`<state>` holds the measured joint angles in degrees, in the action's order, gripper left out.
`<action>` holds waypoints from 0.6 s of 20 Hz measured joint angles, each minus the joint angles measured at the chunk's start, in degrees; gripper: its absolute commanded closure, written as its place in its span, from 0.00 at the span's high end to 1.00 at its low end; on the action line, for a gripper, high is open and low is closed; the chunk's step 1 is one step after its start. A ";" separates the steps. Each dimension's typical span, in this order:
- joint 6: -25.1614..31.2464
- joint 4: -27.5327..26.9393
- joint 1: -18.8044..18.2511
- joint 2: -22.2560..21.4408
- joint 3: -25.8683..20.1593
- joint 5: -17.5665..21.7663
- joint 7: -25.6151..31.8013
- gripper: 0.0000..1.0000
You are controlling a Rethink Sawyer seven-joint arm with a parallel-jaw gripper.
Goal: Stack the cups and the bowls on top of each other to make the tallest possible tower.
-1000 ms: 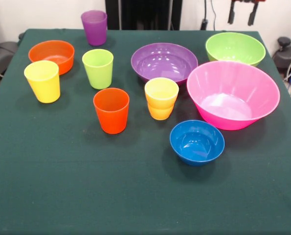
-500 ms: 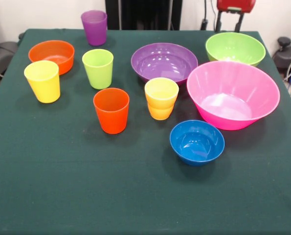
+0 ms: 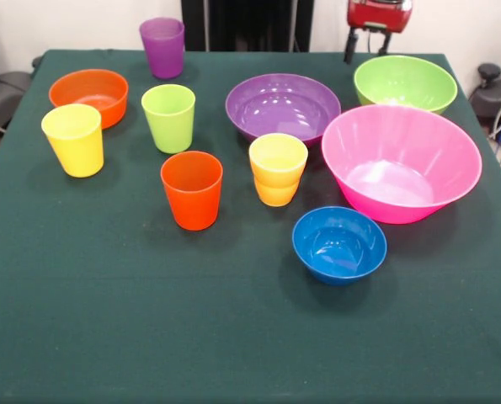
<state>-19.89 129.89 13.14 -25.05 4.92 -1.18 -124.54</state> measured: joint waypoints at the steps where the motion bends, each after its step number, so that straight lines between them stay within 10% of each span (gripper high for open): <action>1: 0.00 0.00 -0.47 0.34 0.30 0.46 0.00 1.00; 12: 0.05 2.02 -2.31 -2.05 1.56 2.82 0.00 1.00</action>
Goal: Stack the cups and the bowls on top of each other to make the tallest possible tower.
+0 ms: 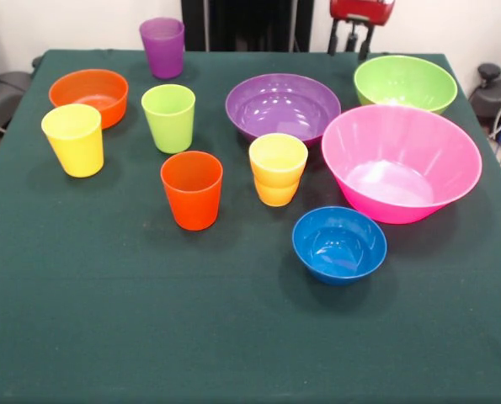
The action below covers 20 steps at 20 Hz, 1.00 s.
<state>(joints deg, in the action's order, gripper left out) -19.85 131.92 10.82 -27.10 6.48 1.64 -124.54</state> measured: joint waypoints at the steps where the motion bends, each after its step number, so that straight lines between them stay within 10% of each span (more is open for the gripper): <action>1: 0.06 0.32 -0.08 -0.66 0.00 0.08 0.00 1.00; 10: 5.73 3.44 -5.02 -12.07 0.00 1.76 0.00 1.00; 20: 6.49 3.46 -8.98 -13.42 -0.57 2.40 0.00 1.00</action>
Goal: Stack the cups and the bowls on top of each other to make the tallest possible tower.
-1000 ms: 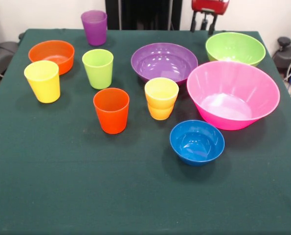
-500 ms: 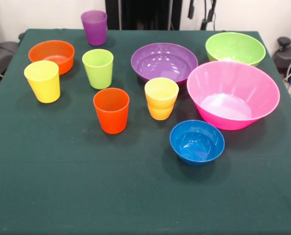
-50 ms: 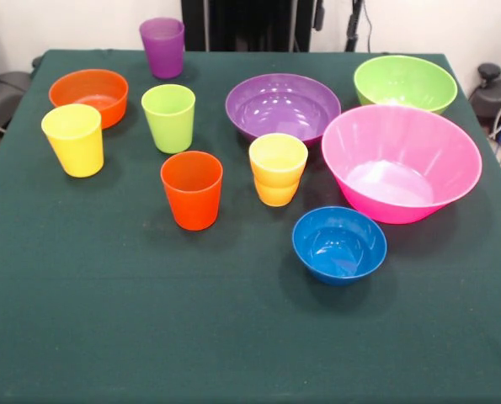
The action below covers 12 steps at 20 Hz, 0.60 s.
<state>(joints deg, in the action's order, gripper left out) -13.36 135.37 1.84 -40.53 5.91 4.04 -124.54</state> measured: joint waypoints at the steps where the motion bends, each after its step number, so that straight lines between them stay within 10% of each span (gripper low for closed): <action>1: 0.00 0.00 -0.09 0.15 -0.07 0.00 0.00 1.00; 12: -0.07 -0.02 1.27 3.03 -2.08 -0.04 0.00 1.00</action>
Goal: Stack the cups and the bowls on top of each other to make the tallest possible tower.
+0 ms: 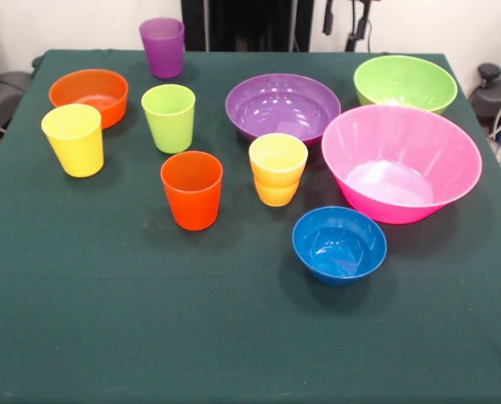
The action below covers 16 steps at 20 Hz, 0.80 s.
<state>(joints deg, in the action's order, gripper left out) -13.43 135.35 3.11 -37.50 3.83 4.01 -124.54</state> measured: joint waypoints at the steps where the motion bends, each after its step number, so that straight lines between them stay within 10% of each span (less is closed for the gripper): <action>1: 0.00 0.01 0.15 0.05 -0.13 0.00 0.00 1.00; 16: -6.70 -0.02 1.84 3.53 -2.02 -1.48 -0.49 1.00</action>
<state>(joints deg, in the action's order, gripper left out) -20.13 135.34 4.95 -33.97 1.80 2.52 -125.03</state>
